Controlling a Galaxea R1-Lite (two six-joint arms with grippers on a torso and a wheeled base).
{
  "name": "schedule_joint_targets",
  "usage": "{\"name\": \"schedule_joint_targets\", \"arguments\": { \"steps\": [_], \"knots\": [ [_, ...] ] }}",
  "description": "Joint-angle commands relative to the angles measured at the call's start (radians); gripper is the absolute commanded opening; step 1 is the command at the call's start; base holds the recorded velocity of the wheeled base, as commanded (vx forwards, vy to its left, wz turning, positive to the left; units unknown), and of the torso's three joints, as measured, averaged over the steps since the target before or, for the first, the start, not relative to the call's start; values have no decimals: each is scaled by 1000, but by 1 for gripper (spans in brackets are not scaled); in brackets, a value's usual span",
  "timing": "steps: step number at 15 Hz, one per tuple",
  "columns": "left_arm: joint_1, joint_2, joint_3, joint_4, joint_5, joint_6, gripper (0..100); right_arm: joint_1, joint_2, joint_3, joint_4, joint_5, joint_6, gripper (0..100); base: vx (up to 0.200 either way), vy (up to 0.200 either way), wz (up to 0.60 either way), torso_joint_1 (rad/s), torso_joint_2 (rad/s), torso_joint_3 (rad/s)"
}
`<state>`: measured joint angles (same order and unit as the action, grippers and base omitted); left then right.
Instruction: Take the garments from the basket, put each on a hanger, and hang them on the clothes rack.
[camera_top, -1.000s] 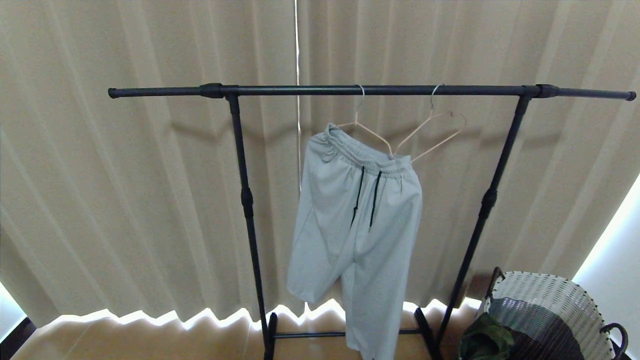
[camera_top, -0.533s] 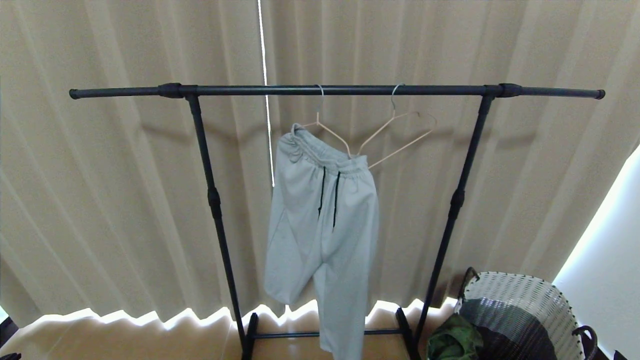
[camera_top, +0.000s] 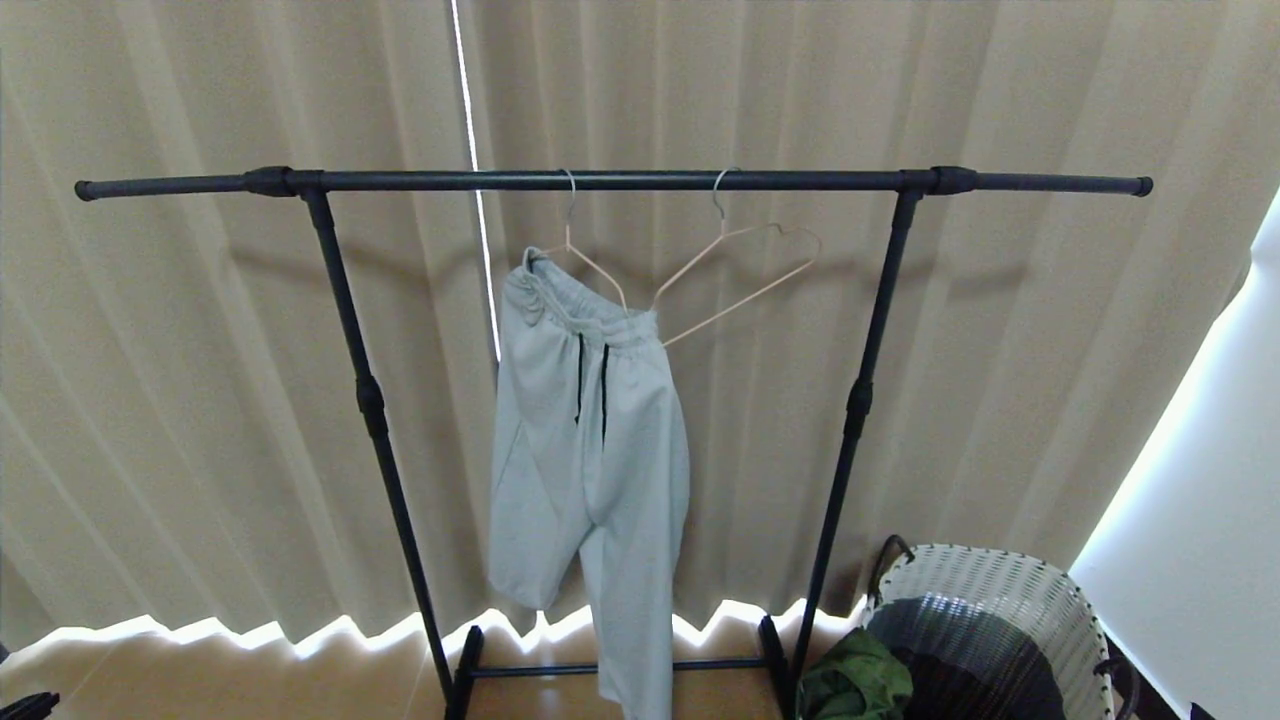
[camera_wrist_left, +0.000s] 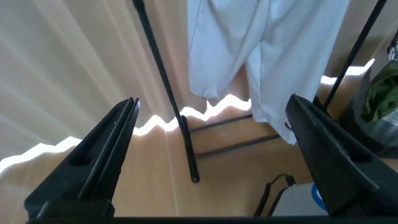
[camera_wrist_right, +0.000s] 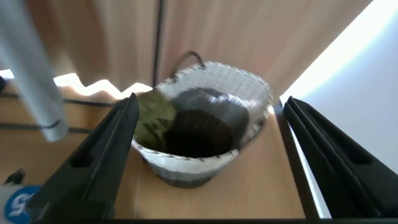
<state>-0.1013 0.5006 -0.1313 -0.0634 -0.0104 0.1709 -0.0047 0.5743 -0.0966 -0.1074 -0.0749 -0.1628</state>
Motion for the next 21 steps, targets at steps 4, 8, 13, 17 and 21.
{"name": "schedule_joint_targets", "arguments": {
  "steps": [4, 8, 13, 17, 21],
  "knots": [
    [0, 113, -25, -59, 0, -4, 100, 0, 185, -12, -1, 4, -1, 100, 0, 0, 0, 0, 0, 0],
    [0, 187, -19, -130, 0, -21, 100, -12, 332, -22, -23, 3, 5, 100, 0, 0, 0, 0, 0, 0],
    [0, 217, -27, -151, -2, -30, 100, -24, 366, -23, -26, -2, 3, 100, 0, 0, 0, 0, 0, 0],
    [-2, 236, -25, -173, -2, -28, 100, -26, 368, -26, -28, -2, 2, 100, 0, 0, 0, -115, 276, 151],
    [-78, 254, -13, -205, -2, -53, 100, -28, 374, -26, -28, -3, 0, 100, 0, 0, 0, -184, 466, 277]
  ]
}}
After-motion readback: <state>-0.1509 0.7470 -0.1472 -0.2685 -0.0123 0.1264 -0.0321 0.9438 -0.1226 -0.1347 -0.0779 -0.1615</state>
